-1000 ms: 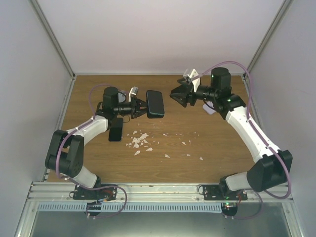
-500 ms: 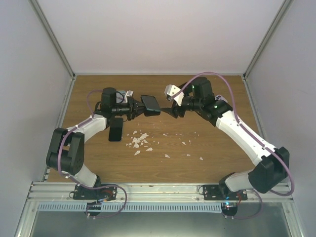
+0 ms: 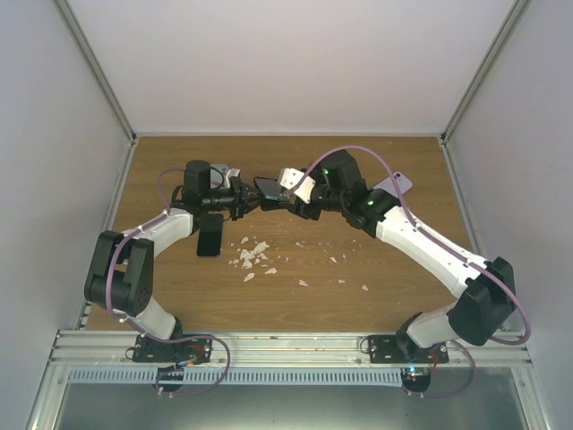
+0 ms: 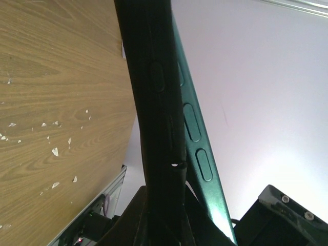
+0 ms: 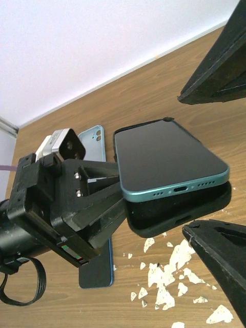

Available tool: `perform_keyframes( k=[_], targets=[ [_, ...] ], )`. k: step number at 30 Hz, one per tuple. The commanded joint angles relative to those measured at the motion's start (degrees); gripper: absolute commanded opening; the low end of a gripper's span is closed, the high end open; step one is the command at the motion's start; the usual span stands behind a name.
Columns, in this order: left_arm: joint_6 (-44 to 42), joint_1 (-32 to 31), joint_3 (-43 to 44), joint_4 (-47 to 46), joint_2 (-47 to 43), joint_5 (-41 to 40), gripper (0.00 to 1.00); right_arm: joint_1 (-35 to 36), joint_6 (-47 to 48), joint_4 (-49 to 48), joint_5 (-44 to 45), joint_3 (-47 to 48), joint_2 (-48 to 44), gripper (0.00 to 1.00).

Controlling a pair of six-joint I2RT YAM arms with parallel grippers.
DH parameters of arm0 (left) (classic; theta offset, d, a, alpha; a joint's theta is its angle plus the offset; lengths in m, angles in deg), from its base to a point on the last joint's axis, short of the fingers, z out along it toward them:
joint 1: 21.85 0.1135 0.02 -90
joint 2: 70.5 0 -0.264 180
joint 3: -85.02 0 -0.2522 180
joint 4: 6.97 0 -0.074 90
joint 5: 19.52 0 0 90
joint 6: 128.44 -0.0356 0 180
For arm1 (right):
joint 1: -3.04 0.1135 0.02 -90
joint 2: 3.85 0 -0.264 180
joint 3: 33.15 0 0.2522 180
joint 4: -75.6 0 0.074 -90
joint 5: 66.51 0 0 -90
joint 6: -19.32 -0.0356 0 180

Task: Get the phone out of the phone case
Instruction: Remove the phone case from the phone.

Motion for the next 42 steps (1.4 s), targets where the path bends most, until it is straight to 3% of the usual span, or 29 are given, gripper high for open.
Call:
perform_keyframes(
  k=[1,12,22,39,42],
  targets=[
    [1.08,0.37,-0.24,-5.34,0.01,1.44,0.02,2.87,2.35,-2.13,4.45,-0.84,1.18,0.62],
    [1.8,0.34,-1.59,-6.54,-1.1,1.7,0.02,7.36,6.68,-9.36,18.66,-1.69,4.67,0.48],
    [2.71,0.32,-2.24,-8.11,-1.37,2.12,0.0,9.83,10.98,-13.33,24.63,-3.92,7.41,0.41],
    [2.08,0.46,-2.98,-7.24,-1.35,1.16,0.0,11.85,11.32,-11.21,27.52,-0.42,9.37,0.02],
    [0.5,1.24,-3.2,-5.07,-1.52,0.38,0.0,12.38,10.75,-9.49,27.81,1.41,9.02,0.01]
  ],
)
